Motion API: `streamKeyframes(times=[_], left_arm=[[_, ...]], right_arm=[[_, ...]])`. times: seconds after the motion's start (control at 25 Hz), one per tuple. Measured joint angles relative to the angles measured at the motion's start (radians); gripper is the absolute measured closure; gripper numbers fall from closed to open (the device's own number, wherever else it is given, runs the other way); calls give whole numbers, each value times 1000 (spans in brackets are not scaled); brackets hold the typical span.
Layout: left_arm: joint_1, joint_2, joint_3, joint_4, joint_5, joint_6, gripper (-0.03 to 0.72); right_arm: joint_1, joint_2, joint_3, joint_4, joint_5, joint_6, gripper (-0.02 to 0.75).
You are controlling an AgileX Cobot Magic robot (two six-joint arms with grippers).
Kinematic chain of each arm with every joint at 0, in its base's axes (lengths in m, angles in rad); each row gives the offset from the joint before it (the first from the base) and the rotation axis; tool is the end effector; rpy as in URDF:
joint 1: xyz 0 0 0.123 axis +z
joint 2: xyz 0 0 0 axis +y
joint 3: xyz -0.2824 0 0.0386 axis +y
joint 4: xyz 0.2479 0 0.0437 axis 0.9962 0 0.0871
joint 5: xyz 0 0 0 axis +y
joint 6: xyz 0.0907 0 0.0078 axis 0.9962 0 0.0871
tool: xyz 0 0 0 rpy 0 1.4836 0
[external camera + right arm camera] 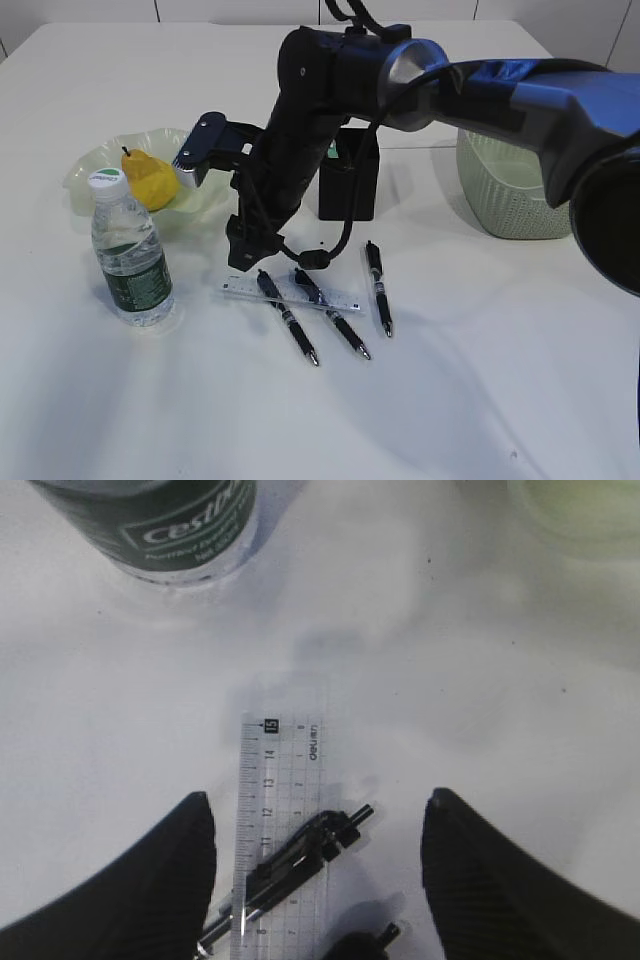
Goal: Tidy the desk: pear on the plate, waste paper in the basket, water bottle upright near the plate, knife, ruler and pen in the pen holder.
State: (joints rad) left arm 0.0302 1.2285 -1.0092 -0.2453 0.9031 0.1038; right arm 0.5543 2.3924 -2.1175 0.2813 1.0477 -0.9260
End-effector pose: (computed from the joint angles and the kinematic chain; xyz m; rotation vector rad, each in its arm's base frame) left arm 0.2401 -0.0101 0.3145 -0.0334 2.5829 -0.2557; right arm 0.4255 0.2891 0.1789 -1.7522 2.1221 0.2777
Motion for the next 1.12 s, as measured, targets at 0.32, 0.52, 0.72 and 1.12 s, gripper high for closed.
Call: streamKeyframes(times=[0.32, 0.52, 0.72, 1.12], left_arm=[[0, 0, 0, 0, 0, 0, 232], [0, 0, 0, 0, 0, 0, 232], [0, 0, 0, 0, 0, 0, 232], [0, 18, 0, 0, -2, 0, 232]], right_arm=[[13, 34, -22, 25, -17, 1, 256], [13, 67, -60, 48, -9, 2, 256], [21, 90, -80, 53, -13, 2, 256], [23, 109, -82, 44, -11, 2, 256]])
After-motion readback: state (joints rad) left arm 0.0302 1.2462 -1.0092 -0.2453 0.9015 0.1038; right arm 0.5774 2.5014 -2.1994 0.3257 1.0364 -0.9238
